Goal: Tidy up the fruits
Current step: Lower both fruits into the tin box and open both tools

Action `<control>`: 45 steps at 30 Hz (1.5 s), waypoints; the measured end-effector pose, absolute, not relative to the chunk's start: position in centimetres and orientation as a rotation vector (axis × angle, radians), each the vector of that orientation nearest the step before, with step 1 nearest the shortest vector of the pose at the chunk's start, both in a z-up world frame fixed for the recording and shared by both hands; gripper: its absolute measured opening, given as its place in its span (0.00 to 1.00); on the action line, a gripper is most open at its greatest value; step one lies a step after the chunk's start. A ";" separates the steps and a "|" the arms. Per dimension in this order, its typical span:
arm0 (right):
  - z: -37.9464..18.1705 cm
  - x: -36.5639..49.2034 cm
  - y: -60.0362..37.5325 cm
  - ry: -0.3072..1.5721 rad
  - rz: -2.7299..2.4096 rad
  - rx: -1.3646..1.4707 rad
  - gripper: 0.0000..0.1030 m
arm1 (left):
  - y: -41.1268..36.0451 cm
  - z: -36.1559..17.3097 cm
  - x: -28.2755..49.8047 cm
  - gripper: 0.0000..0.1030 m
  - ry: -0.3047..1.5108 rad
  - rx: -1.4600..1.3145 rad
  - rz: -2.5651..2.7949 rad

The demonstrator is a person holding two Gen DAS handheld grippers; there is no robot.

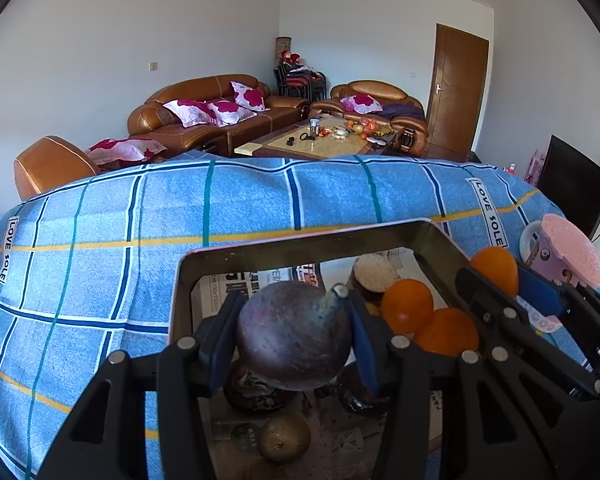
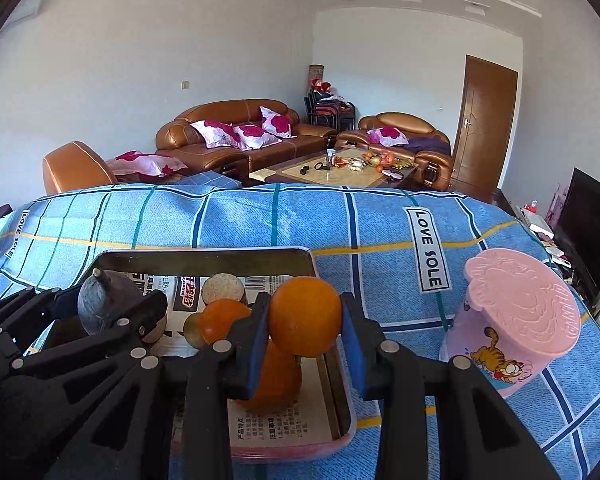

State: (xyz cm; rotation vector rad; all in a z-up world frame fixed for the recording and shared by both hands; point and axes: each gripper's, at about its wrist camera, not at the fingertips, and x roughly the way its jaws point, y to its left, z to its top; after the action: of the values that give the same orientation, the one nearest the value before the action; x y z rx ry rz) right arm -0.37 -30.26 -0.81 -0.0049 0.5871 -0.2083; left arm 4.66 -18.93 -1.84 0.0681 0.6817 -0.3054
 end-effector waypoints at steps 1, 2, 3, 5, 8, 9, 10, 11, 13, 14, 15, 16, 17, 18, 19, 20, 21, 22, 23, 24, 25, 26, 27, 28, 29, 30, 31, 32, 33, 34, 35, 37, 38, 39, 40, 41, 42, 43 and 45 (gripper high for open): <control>-0.9 -0.2 -30.2 0.595 -0.203 -0.003 0.36 | -18.9 -1.8 4.7 0.51 0.682 0.065 -0.306; -1.0 0.0 -30.3 0.606 -0.191 0.006 0.36 | -18.9 -1.8 4.8 0.51 0.682 0.064 -0.307; -1.2 0.1 -30.6 0.617 -0.181 0.017 0.36 | -18.9 -1.8 4.7 0.51 0.680 0.065 -0.307; -1.3 0.2 -30.9 0.622 -0.166 0.030 0.36 | -18.8 -1.8 4.8 0.51 0.679 0.058 -0.300; -1.5 0.4 -30.7 0.639 -0.131 0.031 0.36 | -18.1 -1.7 4.7 0.51 0.674 0.032 -0.292; -1.6 0.5 -30.5 0.642 -0.126 0.025 0.36 | -18.0 -1.7 4.6 0.51 0.669 0.029 -0.286; -1.5 0.4 -30.3 0.635 -0.122 0.017 0.36 | -17.8 -1.6 4.6 0.51 0.664 0.030 -0.273; -1.5 0.4 -30.1 0.630 -0.108 0.012 0.36 | -17.7 -1.6 4.6 0.51 0.661 0.030 -0.262; -1.6 0.4 -29.8 0.640 -0.078 0.007 0.36 | -17.4 -1.7 4.7 0.51 0.668 0.021 -0.261; -1.6 0.3 -29.7 0.637 -0.077 0.000 0.36 | -17.4 -1.8 4.8 0.51 0.674 0.020 -0.258; -1.6 0.3 -29.6 0.636 -0.078 -0.004 0.36 | -17.4 -1.8 4.8 0.51 0.676 0.017 -0.258; -1.6 0.3 -29.5 0.640 -0.072 -0.004 0.36 | -17.3 -1.8 4.8 0.51 0.676 0.015 -0.259; -1.6 0.3 -29.6 0.641 -0.066 0.000 0.36 | -17.4 -1.8 4.8 0.51 0.675 0.017 -0.258; -1.6 0.3 -29.6 0.642 -0.066 0.003 0.36 | -17.5 -1.8 4.8 0.51 0.676 0.021 -0.257; -1.6 0.3 -29.7 0.644 -0.065 0.007 0.36 | -17.6 -1.9 4.9 0.51 0.677 0.025 -0.255; -1.7 0.3 -29.8 0.649 -0.063 0.014 0.36 | -17.6 -1.9 4.9 0.51 0.677 0.028 -0.255; -1.7 0.4 -29.9 0.656 -0.058 0.023 0.37 | -17.6 -1.9 4.8 0.51 0.677 0.030 -0.256; -1.8 0.4 -30.0 0.662 -0.051 0.034 0.37 | -17.7 -1.9 4.9 0.52 0.677 0.031 -0.255; -1.8 0.4 -30.2 0.665 -0.043 0.046 0.37 | -17.7 -1.9 4.9 0.52 0.676 0.032 -0.254; -1.9 0.3 -30.3 0.665 -0.038 0.059 0.39 | -17.7 -1.9 4.8 0.53 0.673 0.030 -0.256; -1.9 0.2 -30.5 0.660 -0.037 0.072 0.41 | -17.6 -1.8 4.7 0.57 0.666 0.027 -0.256; -1.8 0.0 -30.7 0.648 -0.040 0.086 0.43 | -17.5 -1.7 4.5 0.65 0.654 0.027 -0.250; -1.6 -0.3 -31.0 0.633 -0.039 0.102 0.45 | -17.4 -1.5 4.3 0.69 0.641 0.031 -0.237; -1.5 -0.6 -31.3 0.616 -0.036 0.121 0.46 | -17.2 -1.4 4.1 0.76 0.626 0.038 -0.222; -1.3 -0.9 -31.5 0.600 -0.034 0.140 0.46 | -17.2 -1.2 3.8 0.79 0.609 0.044 -0.217; -1.2 -1.2 -31.7 0.582 -0.030 0.159 0.48 | -17.0 -1.0 3.4 0.80 0.589 0.049 -0.217; -1.0 -1.4 -31.9 0.566 -0.028 0.175 0.50 | -16.9 -0.7 3.1 0.80 0.570 0.053 -0.216; -0.9 -1.7 -32.0 0.550 -0.031 0.187 0.54 | -16.8 -0.5 2.8 0.82 0.555 0.061 -0.212; -0.7 -1.9 -32.2 0.536 -0.035 0.193 0.56 | -16.8 -0.3 2.6 0.84 0.546 0.070 -0.201; -0.6 -2.0 -32.3 0.525 -0.039 0.197 0.57 | -16.6 -0.3 2.5 0.90 0.541 0.075 -0.185; -0.5 -2.2 -32.3 0.516 -0.047 0.200 0.59 | -16.4 -0.2 2.5 0.95 0.538 0.074 -0.174; -0.4 -2.4 -32.5 0.495 -0.061 0.210 0.60 | -15.9 0.0 2.2 0.98 0.533 0.058 -0.181; -0.2 -2.6 -32.6 0.479 -0.066 0.217 0.60 | -15.7 0.0 2.0 0.99 0.529 0.054 -0.190; -0.1 -2.9 -32.6 0.459 -0.074 0.218 0.60 | -15.7 0.1 1.7 0.99 0.520 0.057 -0.196; 0.0 -3.3 -32.5 0.436 -0.088 0.214 0.60 | -15.7 0.2 1.4 1.00 0.506 0.067 -0.198; 0.2 -3.8 -32.4 0.408 -0.102 0.202 0.60 | -15.8 0.3 1.0 1.00 0.490 0.081 -0.197; 0.5 -4.3 -32.1 0.372 -0.118 0.183 0.60 | -15.9 0.5 0.5 1.00 0.468 0.095 -0.193; 0.8 -4.8 -31.8 0.334 -0.140 0.155 0.60 | -16.1 0.5 0.1 1.00 0.444 0.106 -0.186; 1.3 -5.7 -30.9 0.277 -0.182 0.093 0.61 | -16.1 0.8 -1.0 1.00 0.399 0.121 -0.175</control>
State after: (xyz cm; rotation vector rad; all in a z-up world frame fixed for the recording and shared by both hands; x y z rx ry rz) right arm -5.69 -30.86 1.30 0.0935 0.2769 -0.1825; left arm -0.95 -16.09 0.78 0.1215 0.3993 -0.1750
